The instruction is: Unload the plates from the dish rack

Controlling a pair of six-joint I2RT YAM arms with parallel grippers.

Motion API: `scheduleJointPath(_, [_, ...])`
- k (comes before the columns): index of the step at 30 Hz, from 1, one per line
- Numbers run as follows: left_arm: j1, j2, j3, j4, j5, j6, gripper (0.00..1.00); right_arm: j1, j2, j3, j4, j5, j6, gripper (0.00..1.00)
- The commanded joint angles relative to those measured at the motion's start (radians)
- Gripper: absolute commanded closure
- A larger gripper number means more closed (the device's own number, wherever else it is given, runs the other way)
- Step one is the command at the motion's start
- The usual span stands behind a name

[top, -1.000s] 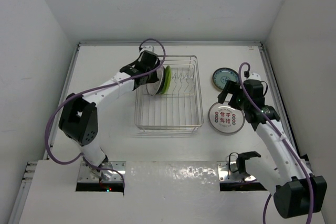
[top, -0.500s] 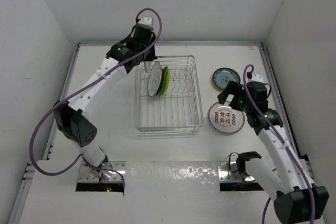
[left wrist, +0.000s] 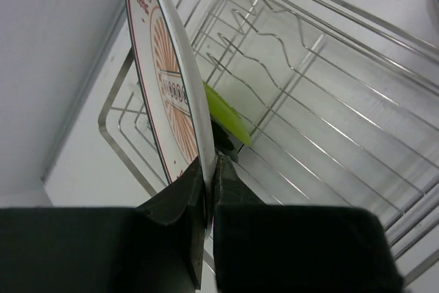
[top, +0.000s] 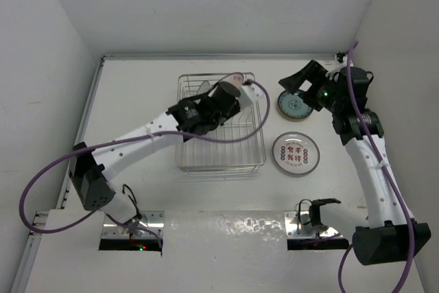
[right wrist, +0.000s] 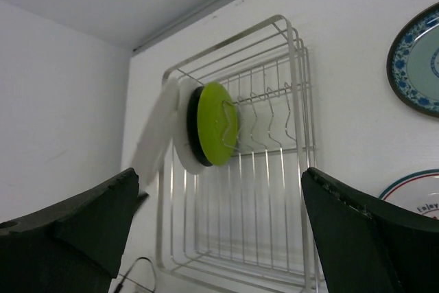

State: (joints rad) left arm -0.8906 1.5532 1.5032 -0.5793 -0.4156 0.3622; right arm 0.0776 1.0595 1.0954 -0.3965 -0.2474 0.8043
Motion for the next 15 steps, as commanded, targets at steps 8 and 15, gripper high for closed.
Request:
scheduleJointPath(8, [-0.312,-0.122,-0.153,0.326,-0.195,0.487,1.0,-0.064,0.095,0.049,0.054,-0.305,0.142,0.06])
scheduleJointPath(15, [-0.424,0.008,-0.146,0.364,-0.298,0.603,1.0,-0.061,0.076,-0.038,0.085,-0.386,0.135,0.22])
